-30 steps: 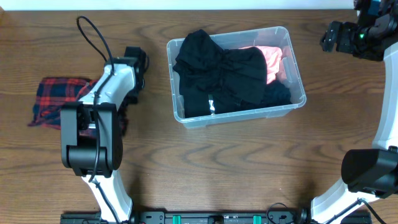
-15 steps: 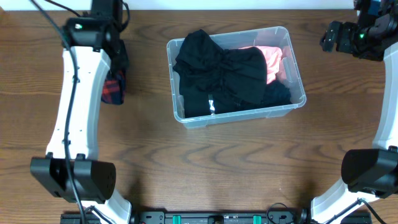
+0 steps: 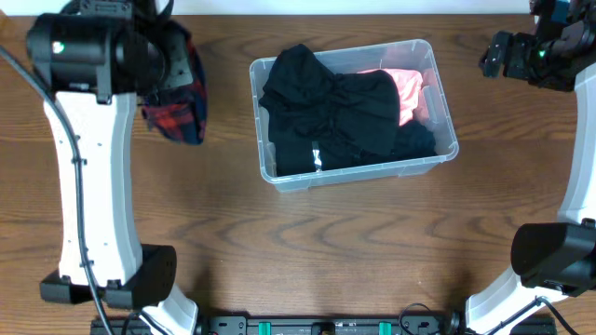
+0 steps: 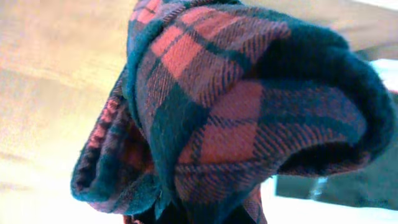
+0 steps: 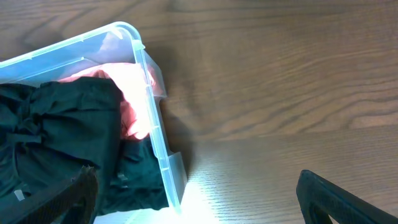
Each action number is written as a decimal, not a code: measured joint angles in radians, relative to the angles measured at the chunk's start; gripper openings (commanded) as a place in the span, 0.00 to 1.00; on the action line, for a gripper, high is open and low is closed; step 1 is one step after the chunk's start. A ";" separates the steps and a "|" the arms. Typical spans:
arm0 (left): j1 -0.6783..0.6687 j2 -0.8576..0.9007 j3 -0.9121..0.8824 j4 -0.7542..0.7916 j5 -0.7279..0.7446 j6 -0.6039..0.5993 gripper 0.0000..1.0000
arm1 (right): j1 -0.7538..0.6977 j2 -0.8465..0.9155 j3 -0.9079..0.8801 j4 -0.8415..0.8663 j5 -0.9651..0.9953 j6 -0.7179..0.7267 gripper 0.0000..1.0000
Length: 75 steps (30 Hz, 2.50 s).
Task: Pack container
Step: 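Lift the plaid shirt and carry it over the bin with the left gripper, then lower the plaid shirt onto the bin contents and press it down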
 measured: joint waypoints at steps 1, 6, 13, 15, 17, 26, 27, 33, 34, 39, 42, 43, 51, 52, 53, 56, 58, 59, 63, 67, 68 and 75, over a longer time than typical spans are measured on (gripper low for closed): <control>-0.014 0.000 0.031 0.002 0.007 0.000 0.06 | 0.000 0.000 0.000 0.000 0.000 0.000 0.99; -0.092 -0.011 0.098 0.016 0.053 -0.011 0.06 | 0.000 0.000 0.000 0.000 0.000 0.000 0.99; -0.229 -0.013 0.100 0.031 0.116 -0.053 0.06 | 0.000 0.000 0.000 0.000 0.000 0.000 0.99; -0.262 -0.013 0.100 0.032 0.126 -0.069 0.06 | 0.000 0.000 0.000 0.000 0.000 0.000 0.99; -0.293 -0.013 0.100 0.035 0.132 -0.091 0.06 | 0.000 0.000 0.000 0.000 0.000 0.000 0.99; -0.349 -0.013 0.100 0.035 0.138 -0.197 0.06 | 0.000 0.000 0.000 0.000 0.000 0.000 0.99; -0.352 -0.013 0.100 0.035 0.138 -0.209 0.06 | 0.000 0.000 0.000 0.000 0.000 0.000 0.99; -0.380 -0.008 0.100 0.031 0.136 -0.285 0.06 | 0.000 0.000 0.000 0.000 0.000 0.000 0.99; -0.385 -0.003 0.100 0.031 0.135 -0.294 0.06 | 0.000 0.000 0.000 0.000 0.000 0.000 0.99; -0.405 0.060 0.100 0.032 0.134 -0.326 0.06 | 0.000 0.000 0.000 0.000 0.000 0.000 0.99; -0.411 0.114 0.099 0.032 0.134 -0.336 0.06 | 0.000 0.000 0.000 0.000 0.000 0.000 0.99; -0.412 0.131 0.098 0.032 0.135 -0.338 0.06 | 0.000 0.000 0.000 0.000 0.000 0.000 0.99; -0.413 0.219 0.093 0.102 0.138 -0.342 0.11 | 0.000 0.000 0.000 0.000 0.000 0.000 0.99; -0.414 0.224 0.093 0.113 0.138 -0.340 0.17 | 0.000 0.000 0.000 0.000 0.000 0.000 0.99; -0.414 0.229 0.093 0.128 0.138 -0.342 0.32 | 0.000 0.000 0.000 0.000 0.000 0.000 0.99; -0.415 0.243 0.093 0.167 0.139 -0.347 0.60 | 0.000 0.000 0.000 0.000 0.000 0.000 0.99; -0.415 0.253 0.093 0.187 0.149 -0.351 0.64 | 0.000 0.000 0.000 0.000 0.000 0.000 0.99; -0.415 0.256 0.093 0.199 0.158 -0.354 0.64 | 0.000 0.000 0.000 0.000 0.000 0.000 0.99; -0.415 0.269 0.093 0.235 0.195 -0.356 0.64 | 0.000 0.000 0.000 0.000 0.000 0.000 0.99; -0.415 0.269 0.093 0.256 0.214 -0.356 0.64 | 0.000 0.000 0.000 0.000 0.000 0.000 0.99; -0.415 0.269 0.093 0.261 0.217 -0.355 0.64 | 0.000 0.000 0.000 0.000 0.000 0.000 0.99; -0.416 0.271 0.093 0.289 0.214 -0.264 0.64 | 0.000 0.000 0.000 0.000 0.000 0.000 0.99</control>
